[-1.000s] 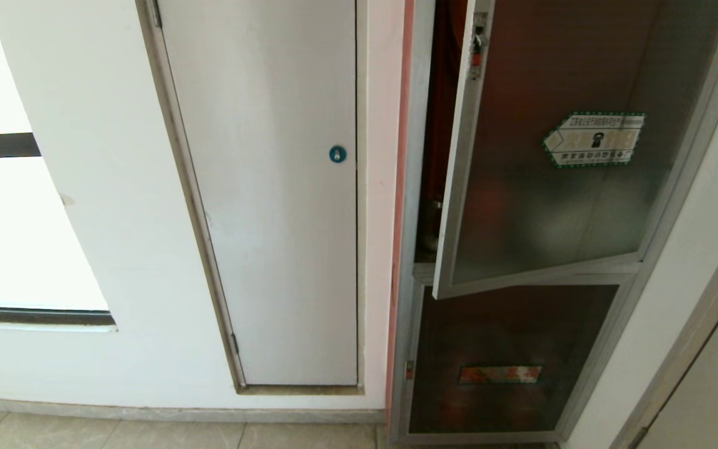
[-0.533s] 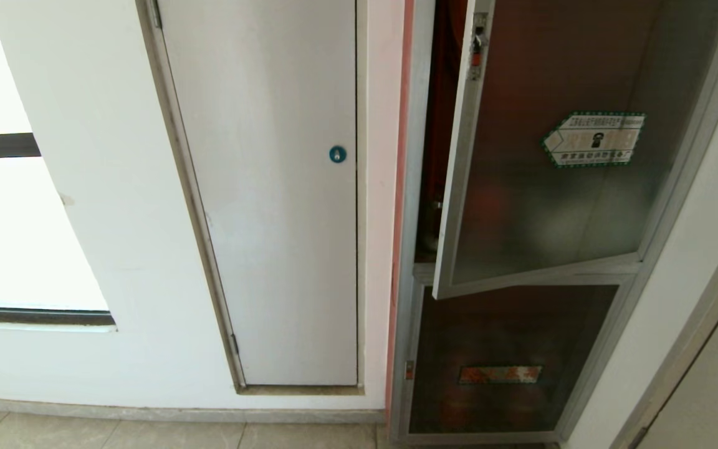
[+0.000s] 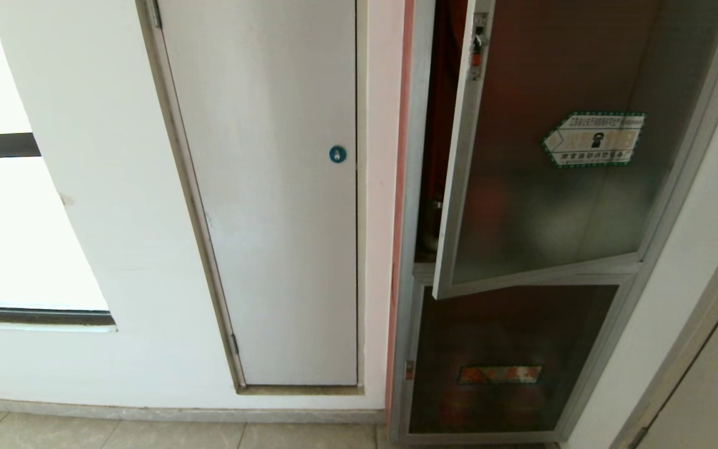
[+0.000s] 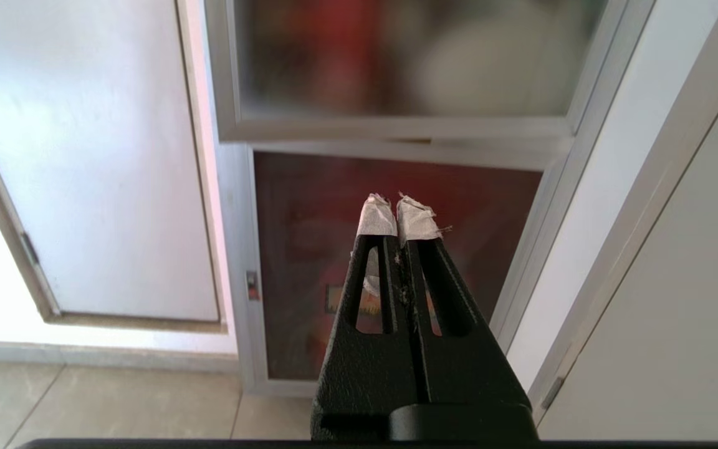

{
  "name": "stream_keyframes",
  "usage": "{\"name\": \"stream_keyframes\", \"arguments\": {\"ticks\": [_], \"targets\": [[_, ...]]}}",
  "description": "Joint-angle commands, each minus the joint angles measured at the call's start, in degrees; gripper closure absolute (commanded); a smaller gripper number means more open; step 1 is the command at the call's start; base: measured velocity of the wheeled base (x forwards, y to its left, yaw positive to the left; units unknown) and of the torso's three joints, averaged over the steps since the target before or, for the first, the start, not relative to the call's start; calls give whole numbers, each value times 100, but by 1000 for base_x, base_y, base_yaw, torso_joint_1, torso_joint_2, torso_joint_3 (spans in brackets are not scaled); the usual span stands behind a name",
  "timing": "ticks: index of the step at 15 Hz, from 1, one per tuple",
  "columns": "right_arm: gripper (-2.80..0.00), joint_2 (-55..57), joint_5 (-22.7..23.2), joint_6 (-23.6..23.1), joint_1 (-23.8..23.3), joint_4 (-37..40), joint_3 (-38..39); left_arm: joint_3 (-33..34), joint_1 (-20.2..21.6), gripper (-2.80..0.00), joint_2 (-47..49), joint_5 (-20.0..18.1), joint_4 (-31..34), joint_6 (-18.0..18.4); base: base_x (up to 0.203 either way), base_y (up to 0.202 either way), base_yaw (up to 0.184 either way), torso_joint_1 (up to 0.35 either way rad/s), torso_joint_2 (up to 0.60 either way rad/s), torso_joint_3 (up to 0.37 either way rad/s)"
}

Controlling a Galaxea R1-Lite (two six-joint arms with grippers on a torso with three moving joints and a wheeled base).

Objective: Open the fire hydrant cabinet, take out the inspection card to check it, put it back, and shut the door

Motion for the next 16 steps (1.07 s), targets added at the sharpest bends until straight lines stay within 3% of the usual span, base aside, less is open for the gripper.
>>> {"name": "stream_keyframes", "arguments": {"ticks": [1, 5, 16], "targets": [[0, -101, 19, -6, -1, -89, 326, 0, 0, 0, 7, 2, -2, 0, 0, 0, 0, 0, 0, 0], [0, -101, 39, -29, 0, -648, 1019, 0, 0, 0, 7, 2, -2, 0, 0, 0, 0, 0, 0, 0], [0, -101, 30, 87, 5, -540, 1055, 0, 0, 0, 7, 2, -2, 0, 0, 0, 0, 0, 0, 0]]}}
